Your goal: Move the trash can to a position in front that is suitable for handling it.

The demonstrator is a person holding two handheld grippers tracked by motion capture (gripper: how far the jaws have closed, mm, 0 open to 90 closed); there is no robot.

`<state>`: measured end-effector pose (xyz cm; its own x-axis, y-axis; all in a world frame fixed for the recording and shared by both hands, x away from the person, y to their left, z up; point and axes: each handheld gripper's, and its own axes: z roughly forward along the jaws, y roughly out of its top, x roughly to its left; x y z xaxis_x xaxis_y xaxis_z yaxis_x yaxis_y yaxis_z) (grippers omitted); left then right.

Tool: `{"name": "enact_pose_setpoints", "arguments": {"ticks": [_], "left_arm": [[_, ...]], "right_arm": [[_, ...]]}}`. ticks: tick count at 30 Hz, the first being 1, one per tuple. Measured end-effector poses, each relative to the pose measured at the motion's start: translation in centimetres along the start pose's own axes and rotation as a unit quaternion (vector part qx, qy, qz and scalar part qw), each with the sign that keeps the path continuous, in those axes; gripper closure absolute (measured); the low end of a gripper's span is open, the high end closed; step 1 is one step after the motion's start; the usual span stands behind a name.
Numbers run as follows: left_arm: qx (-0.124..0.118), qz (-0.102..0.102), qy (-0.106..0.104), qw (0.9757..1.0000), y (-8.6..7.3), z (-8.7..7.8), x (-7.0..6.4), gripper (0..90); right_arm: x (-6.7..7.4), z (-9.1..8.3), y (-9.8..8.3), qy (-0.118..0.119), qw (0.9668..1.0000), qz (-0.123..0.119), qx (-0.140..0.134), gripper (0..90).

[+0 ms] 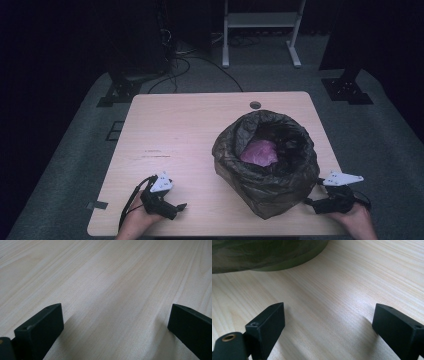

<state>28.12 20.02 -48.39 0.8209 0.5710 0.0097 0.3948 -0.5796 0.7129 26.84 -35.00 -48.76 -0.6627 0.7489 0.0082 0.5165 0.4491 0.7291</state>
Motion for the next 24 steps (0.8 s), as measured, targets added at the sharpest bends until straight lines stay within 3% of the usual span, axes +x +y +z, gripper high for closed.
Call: {"name": "enact_pose_setpoints", "arguments": {"ticks": [14, 21, 24], "left_arm": [[0.000, 0.001, -0.001, 1.0000, 0.0, 0.0, 0.0, 0.0], [-0.001, -0.001, 0.000, 1.0000, 0.0, 0.0, -0.1, 0.0], [0.000, -0.001, 0.001, 1.0000, 0.0, 0.0, -0.1, 0.0]], "right_arm": [[-0.2, -1.4, 0.4, -0.010, 0.9998, 0.015, 0.005, 10.0], [0.0, -2.3, 0.6, 0.002, 0.9999, 0.015, -0.003, 10.2], [-0.2, -3.2, 0.5, 0.009, 0.9994, 0.031, -0.008, 10.1]]}}
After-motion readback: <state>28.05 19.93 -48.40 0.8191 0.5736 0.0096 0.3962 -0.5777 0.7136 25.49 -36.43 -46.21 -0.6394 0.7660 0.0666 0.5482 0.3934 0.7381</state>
